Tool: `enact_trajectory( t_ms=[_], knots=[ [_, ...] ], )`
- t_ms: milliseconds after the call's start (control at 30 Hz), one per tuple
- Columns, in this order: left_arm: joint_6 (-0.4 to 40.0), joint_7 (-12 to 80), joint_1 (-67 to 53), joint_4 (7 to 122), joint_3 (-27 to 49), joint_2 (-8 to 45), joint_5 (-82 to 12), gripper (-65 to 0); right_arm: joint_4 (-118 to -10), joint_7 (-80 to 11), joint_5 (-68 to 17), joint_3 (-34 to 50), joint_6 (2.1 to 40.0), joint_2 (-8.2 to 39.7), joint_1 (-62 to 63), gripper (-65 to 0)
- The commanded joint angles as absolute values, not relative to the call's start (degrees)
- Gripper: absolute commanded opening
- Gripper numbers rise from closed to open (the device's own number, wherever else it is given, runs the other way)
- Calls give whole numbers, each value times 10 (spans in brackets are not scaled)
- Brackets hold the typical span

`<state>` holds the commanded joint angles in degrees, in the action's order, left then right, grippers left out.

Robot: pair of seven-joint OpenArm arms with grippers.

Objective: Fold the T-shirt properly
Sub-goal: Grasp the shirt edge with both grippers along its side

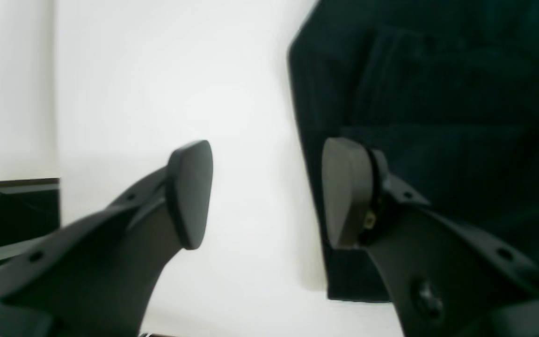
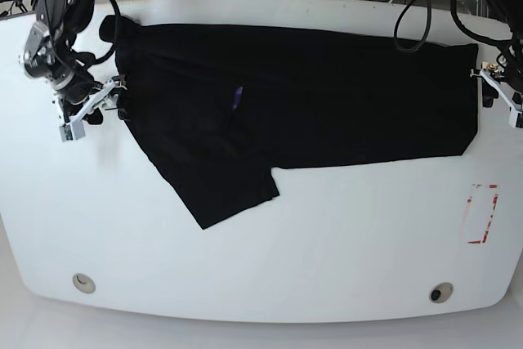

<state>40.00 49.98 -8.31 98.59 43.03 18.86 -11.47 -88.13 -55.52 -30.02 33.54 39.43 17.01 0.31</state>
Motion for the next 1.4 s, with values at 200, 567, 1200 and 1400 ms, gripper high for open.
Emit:
enact_trajectory(
  t_ms=[200,567,1200,1400],
  knots=[
    [400,500,-84,985,429,188,-115,-306,-784,-552,-246,325,395,174,88,-178],
    [400,500,-87,984,429,188,-115,-306,-658,-484,-247,246,390,169,144,-178],
    [194,500,16,909,429,189,-115,-118,-604,-437,-247,196,389,153,157,-465],
    [190,499,73,822,429,191,-115,-103,-604,-437,-247,196,389,149,157,-631]
  ],
)
